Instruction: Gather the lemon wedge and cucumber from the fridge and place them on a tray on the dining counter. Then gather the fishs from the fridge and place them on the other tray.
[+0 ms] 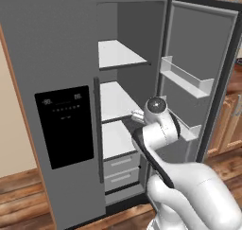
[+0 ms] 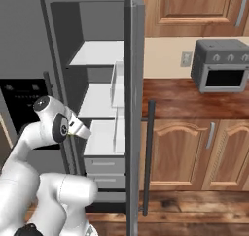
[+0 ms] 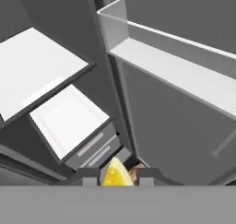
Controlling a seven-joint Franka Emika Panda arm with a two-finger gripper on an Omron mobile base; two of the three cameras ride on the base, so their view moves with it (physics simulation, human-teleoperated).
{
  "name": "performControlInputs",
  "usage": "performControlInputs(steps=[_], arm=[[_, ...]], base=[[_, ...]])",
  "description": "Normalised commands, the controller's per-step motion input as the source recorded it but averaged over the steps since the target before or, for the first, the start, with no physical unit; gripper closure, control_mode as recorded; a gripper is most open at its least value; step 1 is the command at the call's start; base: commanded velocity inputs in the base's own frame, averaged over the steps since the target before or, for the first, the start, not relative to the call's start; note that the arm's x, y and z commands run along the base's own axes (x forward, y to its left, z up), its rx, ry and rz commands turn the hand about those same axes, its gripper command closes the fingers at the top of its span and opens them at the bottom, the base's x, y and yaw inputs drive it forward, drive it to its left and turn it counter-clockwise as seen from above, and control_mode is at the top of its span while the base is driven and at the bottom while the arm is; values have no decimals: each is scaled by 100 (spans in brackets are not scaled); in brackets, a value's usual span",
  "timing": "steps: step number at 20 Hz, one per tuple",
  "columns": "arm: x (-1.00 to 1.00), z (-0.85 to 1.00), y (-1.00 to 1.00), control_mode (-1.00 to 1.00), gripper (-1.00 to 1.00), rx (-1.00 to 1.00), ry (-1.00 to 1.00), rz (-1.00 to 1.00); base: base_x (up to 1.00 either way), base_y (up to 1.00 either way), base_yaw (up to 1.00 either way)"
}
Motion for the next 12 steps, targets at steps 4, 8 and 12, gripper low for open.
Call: performControlInputs(steps=[4,8,12], arm=[[0,0,0,100,100,0,0,0],[0,0,0,100,100,0,0,0],[0,0,0,100,100,0,0,0]], base=[[-99,0,0],[-100,0,0],[-100,0,0]])
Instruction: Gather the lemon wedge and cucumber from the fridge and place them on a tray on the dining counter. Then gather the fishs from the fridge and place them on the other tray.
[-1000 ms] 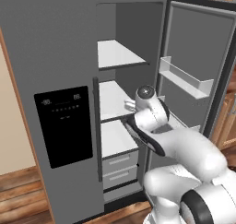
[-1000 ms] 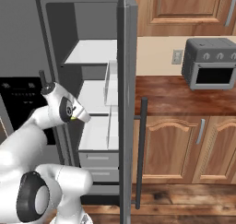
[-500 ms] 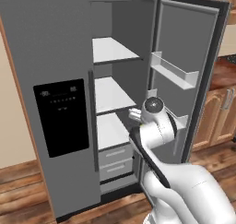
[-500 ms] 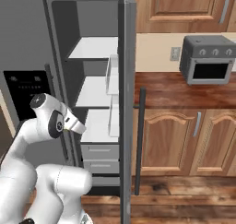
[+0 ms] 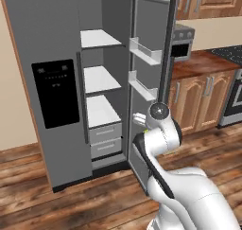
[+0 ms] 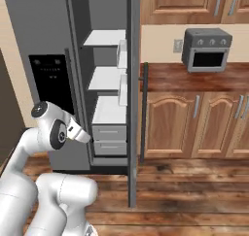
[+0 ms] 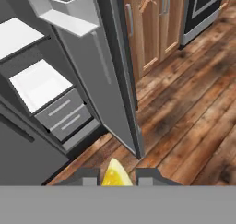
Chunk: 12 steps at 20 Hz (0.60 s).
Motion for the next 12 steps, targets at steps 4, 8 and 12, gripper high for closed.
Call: performControlInputs(steps=[4,8,12], arm=[[0,0,0,100,100,0,0,0],[0,0,0,100,100,0,0,0],[0,0,0,100,100,0,0,0]], base=[[-100,0,0],[-100,0,0],[-100,0,0]])
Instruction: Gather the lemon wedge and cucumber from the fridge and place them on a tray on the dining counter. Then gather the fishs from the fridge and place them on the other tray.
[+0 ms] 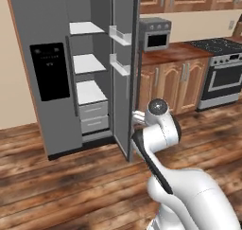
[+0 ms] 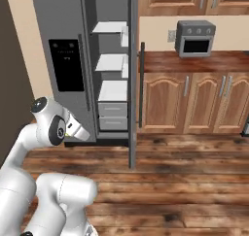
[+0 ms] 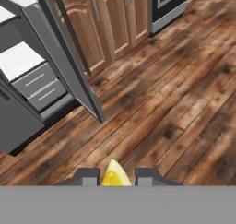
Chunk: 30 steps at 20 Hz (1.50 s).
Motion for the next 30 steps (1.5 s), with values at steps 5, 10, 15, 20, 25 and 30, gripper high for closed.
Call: performControlInputs(steps=[5,10,15,20,25,30], arm=[[0,0,0,100,100,0,0,0],[0,0,0,100,100,0,0,0],[0,0,0,100,100,0,0,0],[0,0,0,100,100,0,0,0],[0,0,0,100,100,0,0,0],[0,0,0,100,100,0,0,0]], base=[[-100,0,0],[-100,0,0],[-100,0,0],[-100,0,0],[-100,-6,0],[-100,-16,0]])
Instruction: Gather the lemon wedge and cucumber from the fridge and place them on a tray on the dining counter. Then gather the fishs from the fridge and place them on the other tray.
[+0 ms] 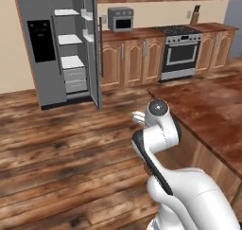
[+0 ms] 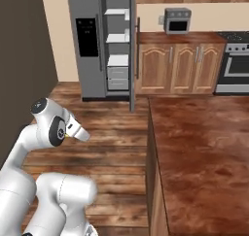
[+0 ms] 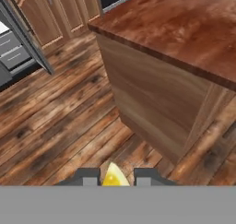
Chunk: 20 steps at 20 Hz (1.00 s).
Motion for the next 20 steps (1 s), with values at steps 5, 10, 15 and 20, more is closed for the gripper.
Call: performControlInputs(steps=[5,10,15,20], arm=[[0,0,0,100,100,0,0,0],[0,0,0,100,100,0,0,0],[0,0,0,100,100,0,0,0],[0,0,0,100,100,0,0,0]], base=[[-100,-27,0],[-100,-35,0],[-100,-59,0],[-82,-92,0]])
